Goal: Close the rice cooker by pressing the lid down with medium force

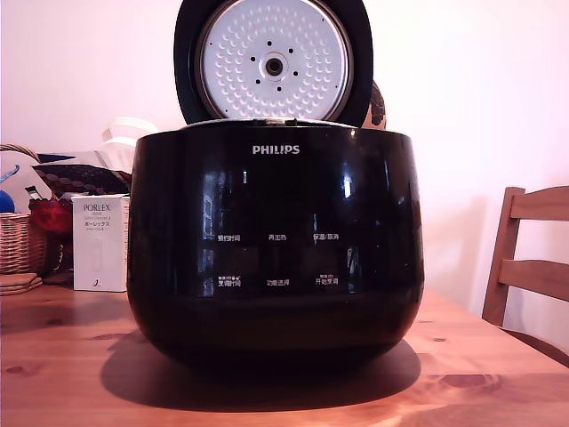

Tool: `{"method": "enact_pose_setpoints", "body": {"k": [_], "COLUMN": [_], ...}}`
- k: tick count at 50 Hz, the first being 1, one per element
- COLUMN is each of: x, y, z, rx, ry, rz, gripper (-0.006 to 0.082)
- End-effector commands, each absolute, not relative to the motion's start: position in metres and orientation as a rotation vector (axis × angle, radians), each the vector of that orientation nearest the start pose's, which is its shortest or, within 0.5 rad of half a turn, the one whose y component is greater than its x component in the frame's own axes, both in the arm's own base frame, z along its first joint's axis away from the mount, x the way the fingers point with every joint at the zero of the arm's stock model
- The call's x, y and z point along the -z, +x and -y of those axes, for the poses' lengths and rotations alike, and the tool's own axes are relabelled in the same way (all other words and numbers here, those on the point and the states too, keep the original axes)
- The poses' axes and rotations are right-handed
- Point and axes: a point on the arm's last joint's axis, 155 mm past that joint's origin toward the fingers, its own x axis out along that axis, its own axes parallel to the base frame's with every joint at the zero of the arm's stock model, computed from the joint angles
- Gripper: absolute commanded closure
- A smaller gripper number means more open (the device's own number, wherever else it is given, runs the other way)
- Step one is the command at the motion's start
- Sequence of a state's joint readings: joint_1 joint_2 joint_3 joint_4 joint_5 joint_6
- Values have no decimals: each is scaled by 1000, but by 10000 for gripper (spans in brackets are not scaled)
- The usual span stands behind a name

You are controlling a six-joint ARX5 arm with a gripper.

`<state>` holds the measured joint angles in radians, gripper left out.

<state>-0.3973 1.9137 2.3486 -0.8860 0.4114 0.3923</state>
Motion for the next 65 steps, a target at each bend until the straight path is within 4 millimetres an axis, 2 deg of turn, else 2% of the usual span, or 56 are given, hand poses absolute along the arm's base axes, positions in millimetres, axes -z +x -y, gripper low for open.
{"method": "enact_pose_setpoints", "body": {"k": [1, 11, 38, 65], "x": [-398, -394, -369, -344], "y": [453, 451, 429, 373], "z": [274, 274, 279, 310], "rx": [888, 890, 939, 1079], "ry": [363, 369, 394, 407], "rz": [-317, -334, -448, -594], "gripper": [791, 791, 791, 791]}}
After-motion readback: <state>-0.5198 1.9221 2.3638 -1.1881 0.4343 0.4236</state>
